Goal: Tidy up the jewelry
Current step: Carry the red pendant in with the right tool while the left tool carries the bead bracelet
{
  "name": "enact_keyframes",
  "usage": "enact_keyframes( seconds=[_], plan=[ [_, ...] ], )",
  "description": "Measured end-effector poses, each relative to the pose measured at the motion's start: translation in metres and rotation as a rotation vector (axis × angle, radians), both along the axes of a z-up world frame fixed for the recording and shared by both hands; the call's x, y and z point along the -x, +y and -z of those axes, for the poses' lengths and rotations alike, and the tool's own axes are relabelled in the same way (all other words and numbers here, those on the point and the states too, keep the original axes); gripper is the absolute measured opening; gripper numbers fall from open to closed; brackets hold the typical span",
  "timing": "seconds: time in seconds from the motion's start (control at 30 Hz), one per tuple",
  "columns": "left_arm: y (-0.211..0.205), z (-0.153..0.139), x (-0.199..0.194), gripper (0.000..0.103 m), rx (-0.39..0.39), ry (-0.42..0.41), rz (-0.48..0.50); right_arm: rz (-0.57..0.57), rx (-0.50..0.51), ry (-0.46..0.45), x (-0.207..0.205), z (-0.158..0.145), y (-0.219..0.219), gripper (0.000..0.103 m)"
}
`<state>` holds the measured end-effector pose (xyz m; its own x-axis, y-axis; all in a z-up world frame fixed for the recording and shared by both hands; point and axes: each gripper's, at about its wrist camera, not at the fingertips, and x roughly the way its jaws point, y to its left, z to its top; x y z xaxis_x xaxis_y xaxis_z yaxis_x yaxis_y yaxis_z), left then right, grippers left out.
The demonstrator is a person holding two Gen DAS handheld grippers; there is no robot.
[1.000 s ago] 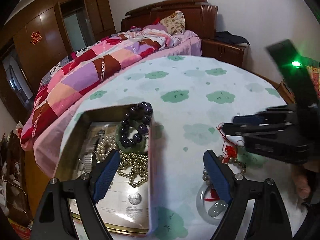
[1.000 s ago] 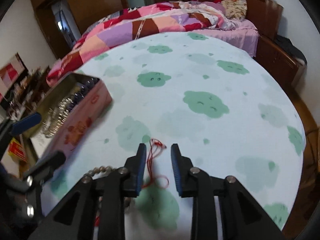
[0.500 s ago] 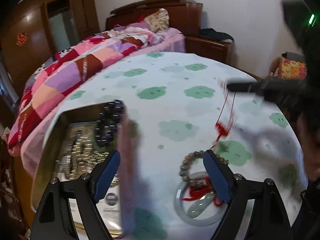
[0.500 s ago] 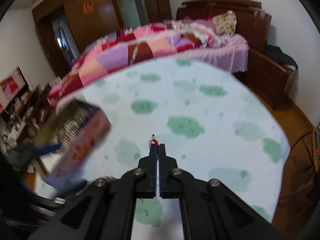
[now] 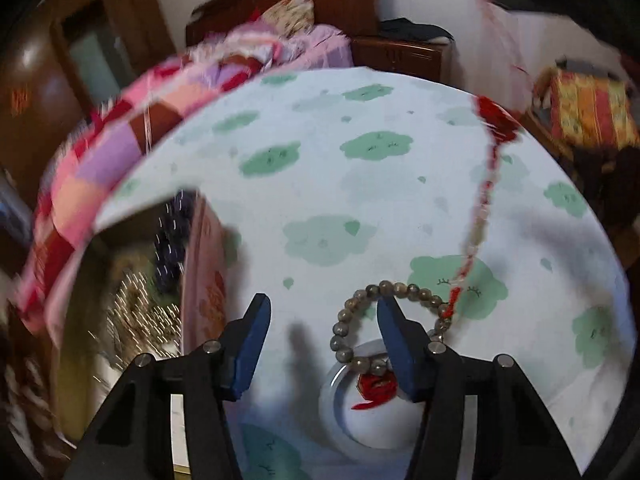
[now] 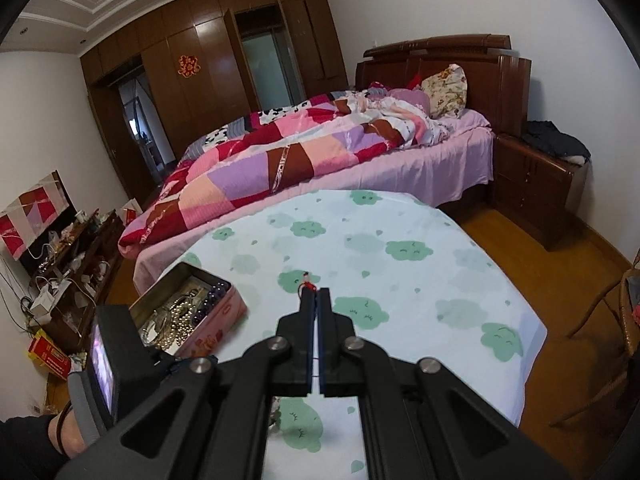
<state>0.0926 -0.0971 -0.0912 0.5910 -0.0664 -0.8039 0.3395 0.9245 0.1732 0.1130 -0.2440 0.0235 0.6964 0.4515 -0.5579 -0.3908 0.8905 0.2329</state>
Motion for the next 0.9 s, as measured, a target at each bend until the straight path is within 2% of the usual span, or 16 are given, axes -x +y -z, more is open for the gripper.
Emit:
enact_keyframes(
  seconds=[0.1, 0.13, 0.2, 0.23, 0.27, 0.3, 0.4, 0.5, 0.57, 0.77, 0.9],
  plan=[
    [-0.007, 0.008, -0.006, 0.056, 0.008, 0.065, 0.036, -0.001, -0.018, -0.004, -0.001, -0.002, 0.000, 0.002],
    [-0.005, 0.011, -0.010, 0.056, 0.030, 0.090, 0.030, -0.007, -0.035, -0.005, 0.000, -0.003, -0.001, 0.002],
    [0.006, 0.017, -0.019, 0.055, 0.129, 0.153, 0.001, -0.015, -0.063, -0.014, 0.002, -0.008, -0.002, 0.002],
    [0.012, 0.018, -0.022, 0.048, 0.171, 0.174, -0.010, -0.024, -0.077, -0.020, 0.004, -0.013, -0.002, 0.002],
    [0.017, 0.017, -0.024, 0.037, 0.196, 0.175, -0.013, -0.034, -0.086, -0.027, 0.006, -0.017, -0.002, 0.002],
    [0.018, 0.017, -0.024, 0.008, 0.190, 0.174, -0.006, -0.039, -0.087, -0.034, 0.008, -0.020, -0.001, 0.002],
    [0.022, 0.013, -0.023, 0.008, 0.210, 0.172, 0.003, -0.059, -0.093, -0.063, 0.015, -0.032, 0.003, 0.002],
    [0.022, 0.008, -0.018, 0.008, 0.196, 0.151, 0.009, -0.070, -0.101, -0.073, 0.014, -0.038, 0.006, 0.002],
    [0.026, -0.001, -0.015, 0.008, 0.232, 0.117, 0.000, -0.073, -0.093, -0.073, 0.012, -0.038, 0.009, 0.002],
    [0.044, -0.054, 0.000, 0.008, 0.294, -0.020, -0.010, -0.076, -0.068, -0.092, 0.013, -0.043, 0.014, 0.002],
    [0.066, -0.100, 0.012, 0.008, 0.326, -0.121, -0.030, -0.095, -0.069, -0.124, 0.015, -0.061, 0.022, 0.002]
  ],
)
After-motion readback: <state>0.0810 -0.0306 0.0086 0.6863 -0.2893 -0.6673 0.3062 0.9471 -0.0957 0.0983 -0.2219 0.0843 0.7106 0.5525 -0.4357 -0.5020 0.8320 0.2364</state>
